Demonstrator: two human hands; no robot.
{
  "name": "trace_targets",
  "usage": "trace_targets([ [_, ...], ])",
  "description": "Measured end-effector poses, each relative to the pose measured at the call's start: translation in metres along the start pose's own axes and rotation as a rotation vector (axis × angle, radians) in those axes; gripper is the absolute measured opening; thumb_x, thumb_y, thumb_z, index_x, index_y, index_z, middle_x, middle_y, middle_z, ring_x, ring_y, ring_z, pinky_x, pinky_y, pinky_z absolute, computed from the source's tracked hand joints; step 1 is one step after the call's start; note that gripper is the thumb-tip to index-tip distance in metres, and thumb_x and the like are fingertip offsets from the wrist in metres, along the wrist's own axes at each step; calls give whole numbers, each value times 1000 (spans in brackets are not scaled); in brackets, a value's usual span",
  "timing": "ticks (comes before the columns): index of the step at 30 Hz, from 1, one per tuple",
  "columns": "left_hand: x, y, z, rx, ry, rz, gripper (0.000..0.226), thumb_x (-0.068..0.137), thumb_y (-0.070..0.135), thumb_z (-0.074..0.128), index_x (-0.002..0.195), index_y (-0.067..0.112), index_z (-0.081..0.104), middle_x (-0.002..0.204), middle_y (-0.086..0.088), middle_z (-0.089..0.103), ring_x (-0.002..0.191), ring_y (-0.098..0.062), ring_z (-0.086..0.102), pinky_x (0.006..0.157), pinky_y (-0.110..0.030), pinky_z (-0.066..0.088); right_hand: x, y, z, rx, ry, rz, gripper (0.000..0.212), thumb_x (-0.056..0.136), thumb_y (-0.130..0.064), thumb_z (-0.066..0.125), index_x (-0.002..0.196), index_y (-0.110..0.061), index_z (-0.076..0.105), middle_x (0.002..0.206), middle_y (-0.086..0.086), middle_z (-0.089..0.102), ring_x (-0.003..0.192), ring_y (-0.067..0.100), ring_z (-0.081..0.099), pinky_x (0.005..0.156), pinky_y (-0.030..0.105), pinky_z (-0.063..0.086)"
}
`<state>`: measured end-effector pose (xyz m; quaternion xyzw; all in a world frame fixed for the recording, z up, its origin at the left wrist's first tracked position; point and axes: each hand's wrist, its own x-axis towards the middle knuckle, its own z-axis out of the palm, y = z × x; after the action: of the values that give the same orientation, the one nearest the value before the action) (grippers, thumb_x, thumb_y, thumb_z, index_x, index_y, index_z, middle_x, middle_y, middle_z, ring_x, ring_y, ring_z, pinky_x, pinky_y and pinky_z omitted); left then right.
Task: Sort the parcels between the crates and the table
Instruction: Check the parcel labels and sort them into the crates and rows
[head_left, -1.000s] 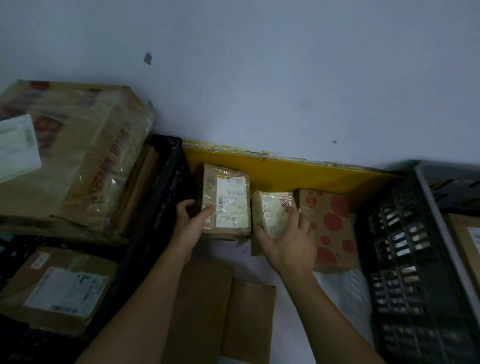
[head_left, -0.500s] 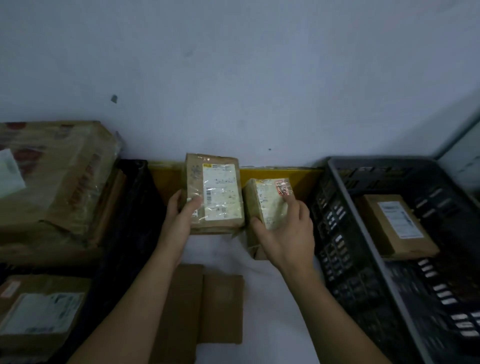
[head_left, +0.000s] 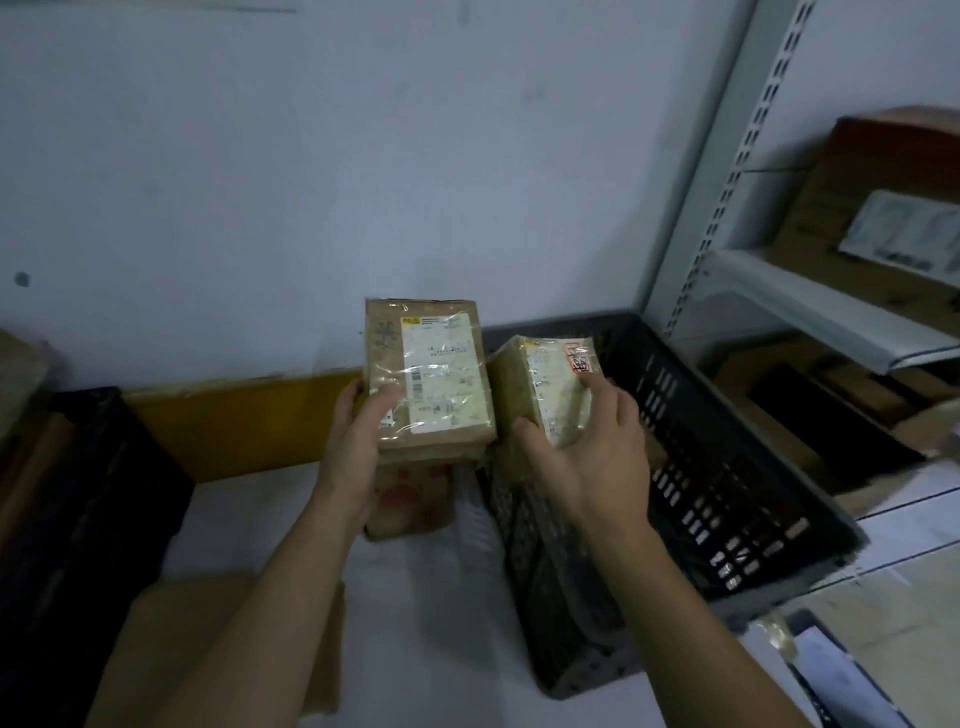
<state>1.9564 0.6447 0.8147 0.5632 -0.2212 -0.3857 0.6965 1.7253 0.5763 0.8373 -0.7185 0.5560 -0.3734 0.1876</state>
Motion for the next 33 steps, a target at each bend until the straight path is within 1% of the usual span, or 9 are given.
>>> trace_targets([
  [3, -16, -13, 49, 8, -14, -17, 52, 95, 41, 73, 144, 31, 56, 120, -4, 80, 108, -30, 78, 98, -58, 59, 15, 39, -39, -18, -24, -1, 95, 80, -67, 77, 158, -30, 39, 155, 3, 42, 141, 30, 45, 113, 50, 46],
  [7, -31, -33, 99, -50, -12, -50, 47, 101, 37, 67, 144, 25, 57, 119, -4, 80, 109, -26, 78, 94, -51, 59, 38, 88, -70, -96, -79, 1, 95, 78, -74, 72, 156, -33, 35, 157, 1, 41, 141, 30, 45, 112, 54, 47],
  [12, -31, -42, 118, -32, -12, -59, 52, 101, 39, 68, 149, 27, 54, 122, -4, 79, 111, -27, 77, 103, -55, 57, 72, 135, -79, -162, -249, -9, 98, 73, -71, 75, 155, -34, 36, 157, 3, 42, 139, 33, 48, 109, 57, 50],
  [16, -18, -47, 117, -23, -13, -71, 55, 100, 42, 68, 150, 27, 52, 126, -5, 78, 114, -28, 76, 107, -59, 54, 89, 161, -59, -290, -445, -91, 105, 67, -69, 76, 156, -35, 32, 157, 2, 38, 137, 33, 47, 109, 55, 50],
  [19, -8, -47, 115, -13, -28, -97, 53, 100, 44, 67, 149, 27, 54, 126, -3, 78, 114, -26, 76, 107, -58, 54, 100, 176, -40, -314, -678, -156, 104, 68, -63, 83, 155, -39, 31, 159, -5, 36, 142, 26, 44, 114, 50, 47],
  [22, -1, -47, 113, -24, -35, -103, 55, 98, 45, 70, 148, 27, 55, 125, -3, 78, 113, -25, 76, 107, -57, 55, 111, 186, -22, -411, -892, -288, 98, 71, -59, 86, 151, -39, 33, 153, -6, 45, 139, 24, 44, 114, 49, 45],
  [25, 1, -48, 113, -34, -26, -125, 66, 87, 50, 75, 146, 26, 57, 124, -2, 79, 114, -24, 76, 107, -56, 55, 119, 190, 1, -538, -1003, -461, 95, 73, -65, 82, 150, -39, 32, 148, -5, 50, 136, 24, 42, 111, 48, 43],
  [29, -1, -52, 114, -27, -19, -159, 67, 85, 53, 74, 146, 29, 58, 128, -2, 77, 119, -25, 74, 110, -58, 52, 124, 200, 39, -565, -1111, -532, 103, 68, -76, 70, 154, -42, 26, 155, -5, 47, 141, 24, 41, 116, 49, 43],
  [33, -1, -52, 116, -38, 57, -173, 77, 80, 57, 79, 147, 28, 56, 130, -3, 76, 120, -27, 73, 110, -60, 52, 124, 215, 78, -611, -1155, -713, 107, 77, -70, 70, 162, -31, 19, 162, 3, 42, 144, 30, 40, 121, 50, 37],
])
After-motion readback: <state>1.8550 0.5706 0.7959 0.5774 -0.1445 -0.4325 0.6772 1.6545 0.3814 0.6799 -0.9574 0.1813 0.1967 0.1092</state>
